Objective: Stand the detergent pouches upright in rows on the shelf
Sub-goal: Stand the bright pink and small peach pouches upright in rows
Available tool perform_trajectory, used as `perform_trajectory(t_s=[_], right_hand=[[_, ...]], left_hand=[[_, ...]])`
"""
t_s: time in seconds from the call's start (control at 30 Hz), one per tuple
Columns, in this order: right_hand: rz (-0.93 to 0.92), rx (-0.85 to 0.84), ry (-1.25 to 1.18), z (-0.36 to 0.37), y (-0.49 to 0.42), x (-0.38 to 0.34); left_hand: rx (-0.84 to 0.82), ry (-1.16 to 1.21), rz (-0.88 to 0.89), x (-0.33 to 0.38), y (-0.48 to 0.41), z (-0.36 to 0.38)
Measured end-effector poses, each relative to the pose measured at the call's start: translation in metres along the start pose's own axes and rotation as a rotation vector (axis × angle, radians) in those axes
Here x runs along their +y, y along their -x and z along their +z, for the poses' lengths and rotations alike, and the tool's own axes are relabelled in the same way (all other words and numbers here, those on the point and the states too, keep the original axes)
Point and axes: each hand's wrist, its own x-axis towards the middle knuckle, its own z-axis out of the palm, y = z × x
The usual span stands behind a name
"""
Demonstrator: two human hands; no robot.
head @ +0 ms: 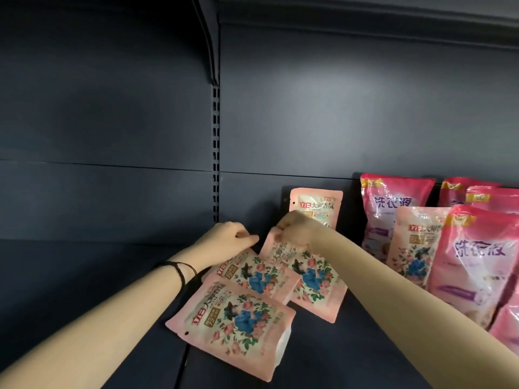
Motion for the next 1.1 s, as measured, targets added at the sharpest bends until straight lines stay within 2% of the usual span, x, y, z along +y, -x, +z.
perform_trajectory(t_s=[0.13, 0.27, 0.33, 0.43, 0.63, 0.7, 0.77, 0.87, 0.9, 1.0, 1.1], right_hand=[[0.045, 0.272, -0.457, -0.021, 0.018, 0.016], [0.010, 0.466, -1.071, -0.036, 0.033, 0.036], [0.011, 0.560, -1.233, -0.033, 0.037, 0.044], [0.036, 0.631, -1.334, -0.021, 0.040, 0.057], [0.061, 0.734, -1.146, -0.015, 0.043, 0.074], [0.006, 0.832, -0.906, -0.022, 0.045, 0.073], [-0.064, 0.889, -0.548, -0.030, 0.047, 0.070], [-0.107, 0.841, 0.055, -0.039, 0.051, 0.059], [-0.159, 0.810, 0.188, -0.042, 0.053, 0.054], [-0.404, 0.642, 0.281, -0.054, 0.063, 0.043], [-0.486, 0.521, 0.427, -0.069, 0.068, 0.037]], left_hand=[[0.004, 0.425, -0.115, 0.024, -0.004, 0.002], [-0.063, 0.658, -0.127, 0.050, -0.006, 0.015], [-0.070, 0.678, -0.079, 0.063, -0.007, 0.026], [0.004, 0.531, 0.009, 0.074, -0.010, 0.045], [0.003, 0.504, 0.039, 0.074, -0.013, 0.070], [-0.001, 0.517, 0.044, 0.075, -0.015, 0.073], [-0.017, 0.506, 0.068, 0.079, -0.016, 0.075], [-0.027, 0.422, 0.107, 0.086, -0.015, 0.079], [-0.031, 0.367, 0.111, 0.088, -0.015, 0.079], [-0.009, 0.077, 0.128, 0.089, -0.010, 0.066], [0.041, -0.267, 0.189, 0.078, 0.006, 0.034]])
